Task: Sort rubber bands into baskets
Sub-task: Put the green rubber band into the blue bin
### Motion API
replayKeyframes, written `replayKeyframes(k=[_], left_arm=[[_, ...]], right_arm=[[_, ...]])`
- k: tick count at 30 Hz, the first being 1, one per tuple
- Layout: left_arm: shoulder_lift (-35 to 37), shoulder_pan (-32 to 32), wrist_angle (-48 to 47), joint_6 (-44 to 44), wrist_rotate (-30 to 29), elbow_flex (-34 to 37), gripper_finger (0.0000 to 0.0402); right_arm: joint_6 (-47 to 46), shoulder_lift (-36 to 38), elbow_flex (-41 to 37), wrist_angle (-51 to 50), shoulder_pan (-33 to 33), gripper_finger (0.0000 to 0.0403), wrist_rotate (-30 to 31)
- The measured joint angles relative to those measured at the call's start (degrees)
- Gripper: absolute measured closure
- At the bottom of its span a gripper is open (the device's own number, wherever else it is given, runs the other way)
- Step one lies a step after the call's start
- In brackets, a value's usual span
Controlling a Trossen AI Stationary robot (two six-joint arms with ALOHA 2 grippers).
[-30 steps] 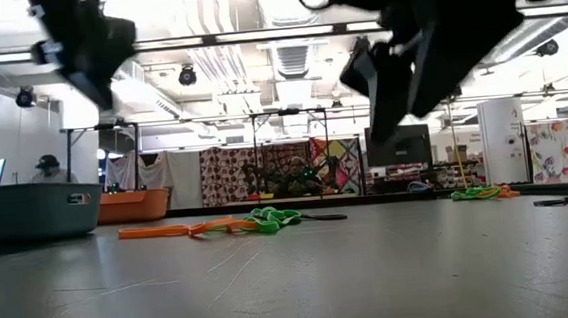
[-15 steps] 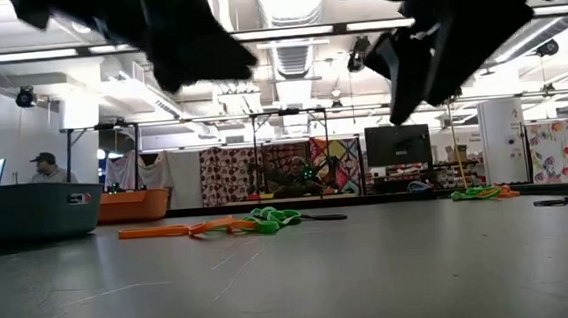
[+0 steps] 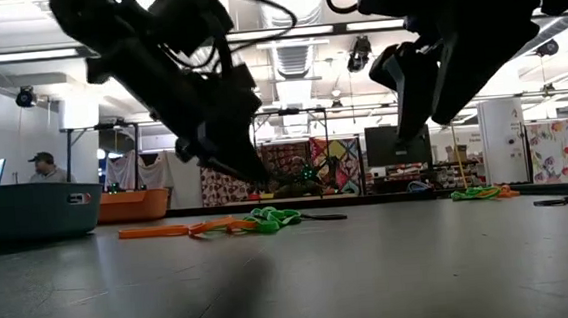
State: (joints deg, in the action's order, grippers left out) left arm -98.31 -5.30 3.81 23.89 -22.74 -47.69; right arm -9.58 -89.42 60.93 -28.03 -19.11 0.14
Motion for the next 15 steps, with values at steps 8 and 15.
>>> replayKeyframes(k=[8,15], left_arm=[[-0.1,1.8,0.8,1.0,2.8,2.3,0.0267],[-0.1,2.0,10.9,0.8,5.3,5.9,0.0267]], right_arm=[[-1.1,0.0,-0.2,0.1,0.0,0.0193,0.0],[-0.3,-0.2,-0.3,1.0,0.0,0.0193,0.3]])
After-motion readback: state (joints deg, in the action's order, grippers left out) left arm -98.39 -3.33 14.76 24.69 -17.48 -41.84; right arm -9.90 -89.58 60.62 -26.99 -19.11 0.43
